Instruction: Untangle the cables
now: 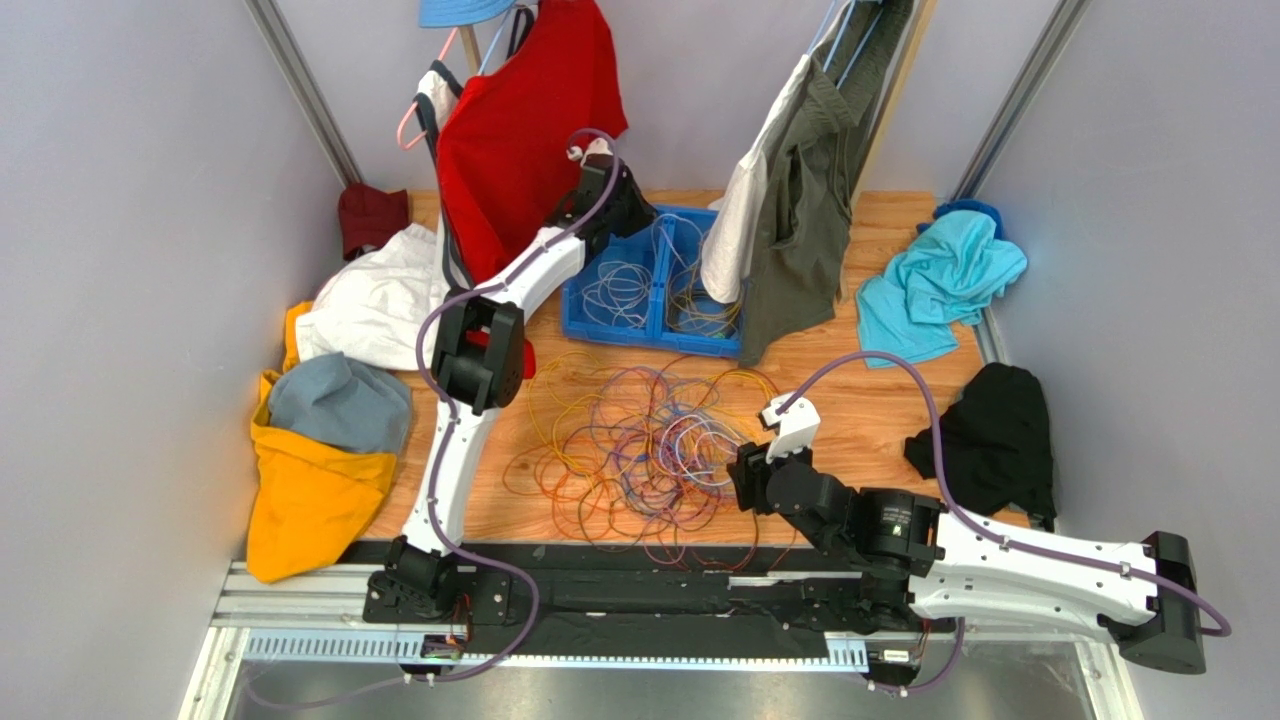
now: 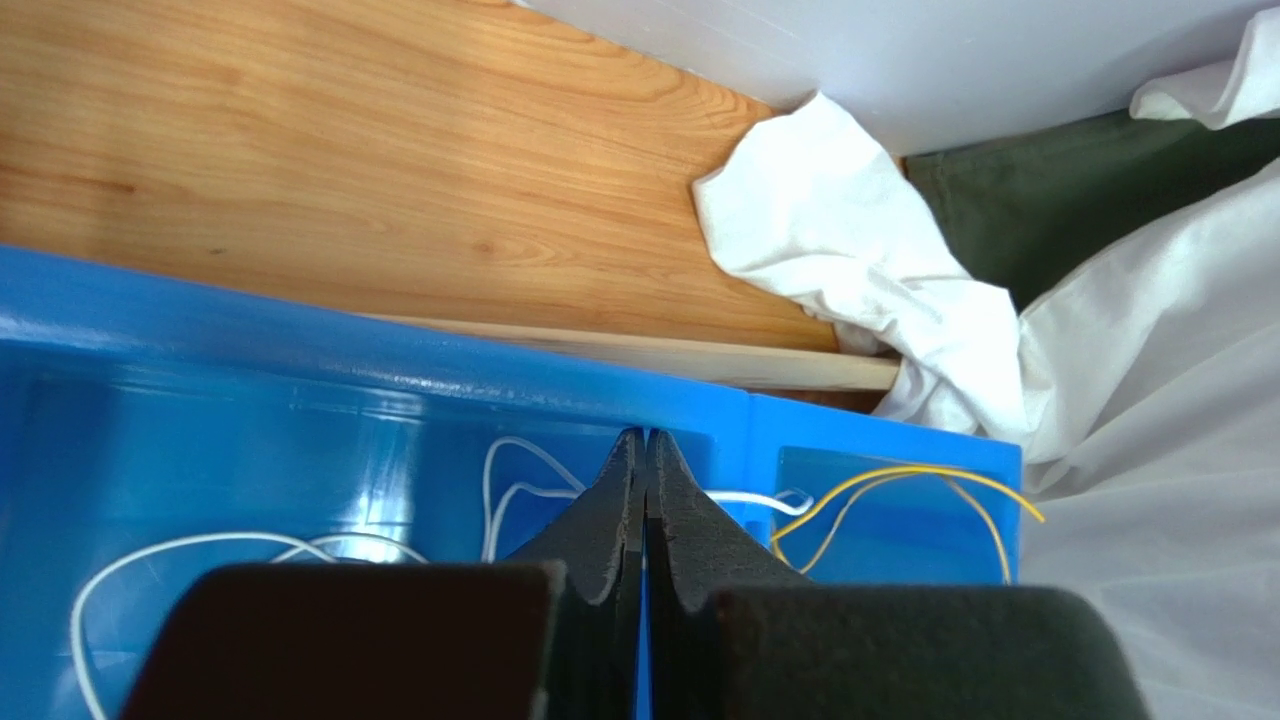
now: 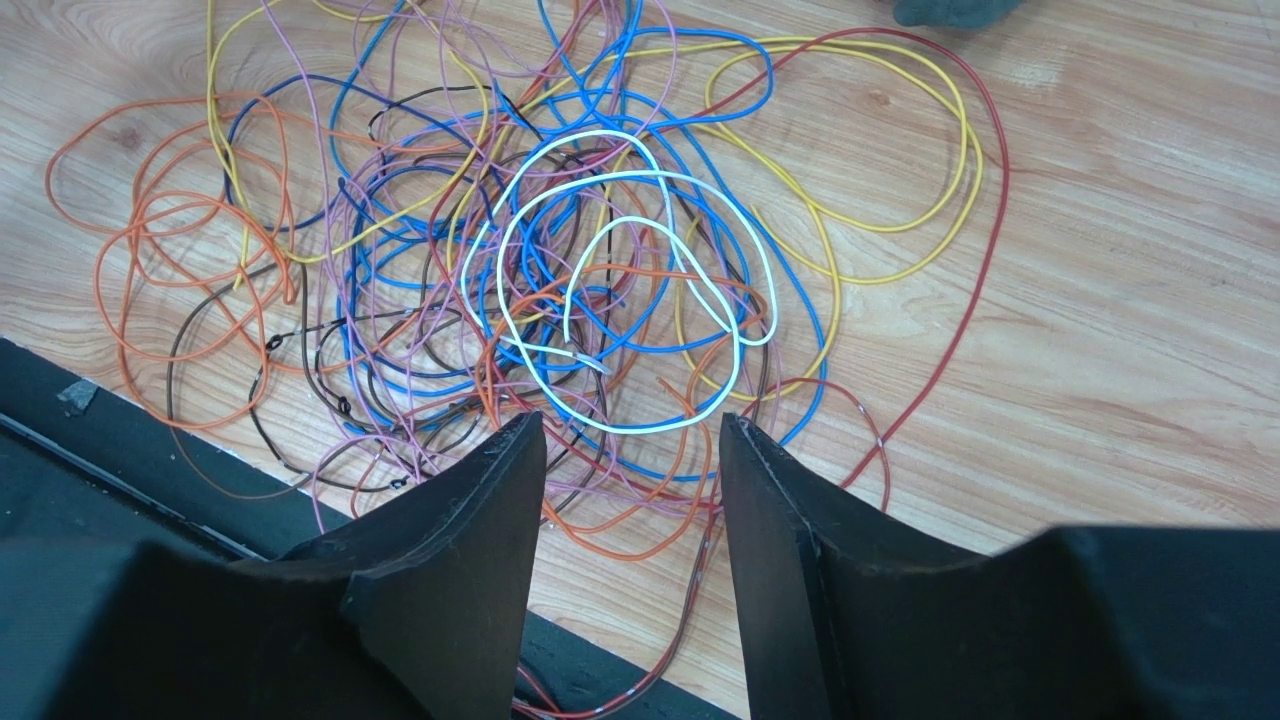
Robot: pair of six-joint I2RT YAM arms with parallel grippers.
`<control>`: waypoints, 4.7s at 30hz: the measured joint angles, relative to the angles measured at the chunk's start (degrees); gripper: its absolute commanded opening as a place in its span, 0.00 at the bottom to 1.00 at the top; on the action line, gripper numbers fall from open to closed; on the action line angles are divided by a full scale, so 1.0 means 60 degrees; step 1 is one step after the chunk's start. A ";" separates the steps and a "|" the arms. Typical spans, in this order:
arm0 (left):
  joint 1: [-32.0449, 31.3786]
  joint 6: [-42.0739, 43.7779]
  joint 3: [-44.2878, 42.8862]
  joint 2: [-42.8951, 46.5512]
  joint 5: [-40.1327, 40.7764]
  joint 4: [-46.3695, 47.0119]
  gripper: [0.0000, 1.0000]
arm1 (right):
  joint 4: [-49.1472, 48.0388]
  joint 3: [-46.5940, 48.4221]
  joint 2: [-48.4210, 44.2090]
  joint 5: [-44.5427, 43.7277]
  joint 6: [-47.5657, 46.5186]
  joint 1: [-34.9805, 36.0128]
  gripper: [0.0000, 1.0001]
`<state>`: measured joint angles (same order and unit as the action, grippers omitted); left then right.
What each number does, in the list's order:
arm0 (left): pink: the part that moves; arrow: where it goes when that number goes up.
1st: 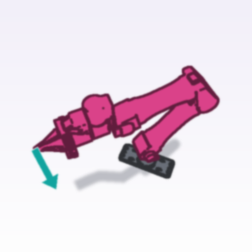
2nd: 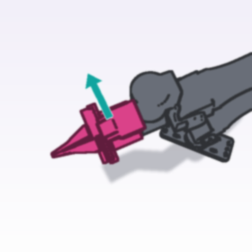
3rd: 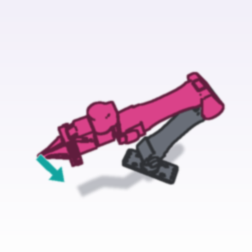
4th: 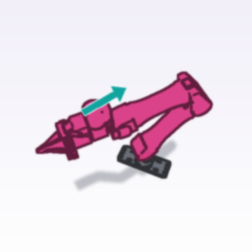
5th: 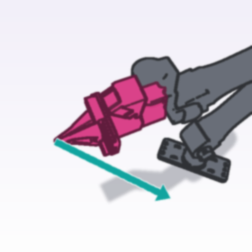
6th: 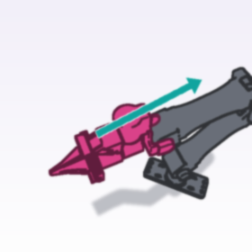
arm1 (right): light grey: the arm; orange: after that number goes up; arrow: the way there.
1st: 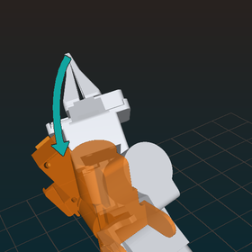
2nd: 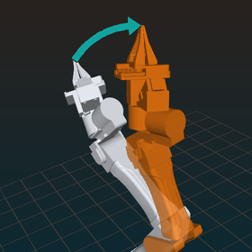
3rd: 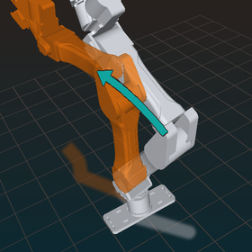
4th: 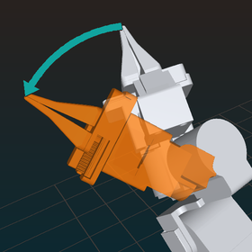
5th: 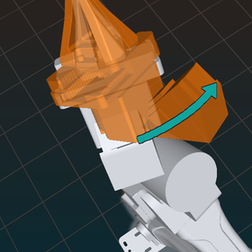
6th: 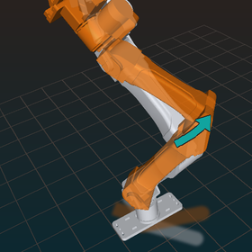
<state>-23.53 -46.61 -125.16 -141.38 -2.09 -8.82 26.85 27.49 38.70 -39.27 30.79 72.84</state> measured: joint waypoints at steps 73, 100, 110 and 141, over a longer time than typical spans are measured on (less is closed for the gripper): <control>-0.3701 -0.1963 0.3049 0.2379 0.5949 -0.0678 0.99 | 0.0470 -0.0277 -0.2371 0.0412 0.0619 0.0000 0.50; -0.3770 -0.1985 0.1049 0.0182 0.9377 -0.0404 0.97 | 0.0885 -0.0284 -0.1894 0.0295 0.0506 0.0000 0.50; -0.3362 -0.1876 0.0703 -0.0182 0.9111 -0.0244 0.42 | 0.0823 -0.0284 -0.1854 0.0273 0.0379 0.0000 0.50; -0.2932 -0.1177 0.2565 0.2444 0.7322 0.0579 0.02 | 0.0302 -0.0397 -0.2120 0.0299 0.0317 0.0000 0.50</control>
<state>-41.12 -53.67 -109.78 -126.72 41.85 -5.34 28.67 25.10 25.98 -37.47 32.69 72.84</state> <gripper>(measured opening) 0.079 0.500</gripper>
